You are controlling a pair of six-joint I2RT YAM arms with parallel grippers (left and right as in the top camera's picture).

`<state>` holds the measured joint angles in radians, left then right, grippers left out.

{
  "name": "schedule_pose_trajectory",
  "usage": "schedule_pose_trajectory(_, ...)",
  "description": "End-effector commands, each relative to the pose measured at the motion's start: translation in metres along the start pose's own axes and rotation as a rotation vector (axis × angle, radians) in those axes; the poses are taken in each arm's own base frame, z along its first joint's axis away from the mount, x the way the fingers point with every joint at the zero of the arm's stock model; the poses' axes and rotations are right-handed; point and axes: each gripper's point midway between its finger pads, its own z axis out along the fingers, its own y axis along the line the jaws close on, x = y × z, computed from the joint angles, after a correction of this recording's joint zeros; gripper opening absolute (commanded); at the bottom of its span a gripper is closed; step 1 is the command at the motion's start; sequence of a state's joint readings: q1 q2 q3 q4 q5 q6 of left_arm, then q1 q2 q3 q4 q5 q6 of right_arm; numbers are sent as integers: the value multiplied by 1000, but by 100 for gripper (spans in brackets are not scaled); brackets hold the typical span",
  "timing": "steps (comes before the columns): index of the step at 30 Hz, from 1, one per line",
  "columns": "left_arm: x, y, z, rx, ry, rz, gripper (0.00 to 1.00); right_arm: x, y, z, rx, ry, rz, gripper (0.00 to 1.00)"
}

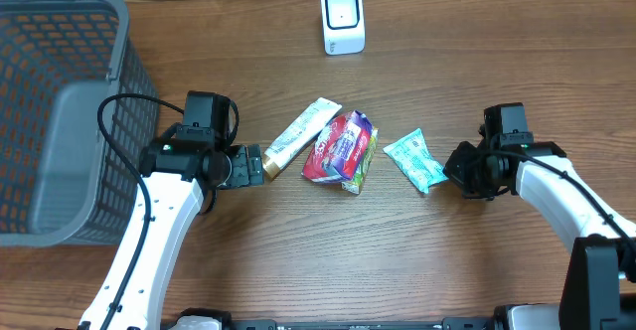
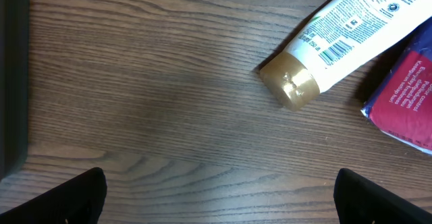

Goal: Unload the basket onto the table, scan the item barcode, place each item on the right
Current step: 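Grasp the mint-green packet with the right gripper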

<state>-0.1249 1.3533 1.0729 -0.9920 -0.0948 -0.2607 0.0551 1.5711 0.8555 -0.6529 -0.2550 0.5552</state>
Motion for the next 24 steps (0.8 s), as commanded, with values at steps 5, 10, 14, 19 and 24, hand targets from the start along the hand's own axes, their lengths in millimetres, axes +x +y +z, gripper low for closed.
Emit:
schedule_pose_trajectory(5, 2, 0, 3, -10, 8, -9, 99, -29, 66, -35, -111, -89, -218, 4)
schedule_pose_trajectory(10, 2, 0, 3, -10, 8, -9, 100, -19, 75, -27, -113, -70, -219, 4)
schedule_pose_trajectory(14, 2, 0, 3, -10, 8, -9, 100, -15, 64, -8, -69, -31, -187, 4)
schedule_pose_trajectory(19, 2, 0, 3, -10, 8, -9, 100, -4, 46, 25, -10, 63, -158, 4)
schedule_pose_trajectory(24, 2, 0, 3, -10, 8, -9, 100, 4, 32, 42, 37, 121, -141, 4)
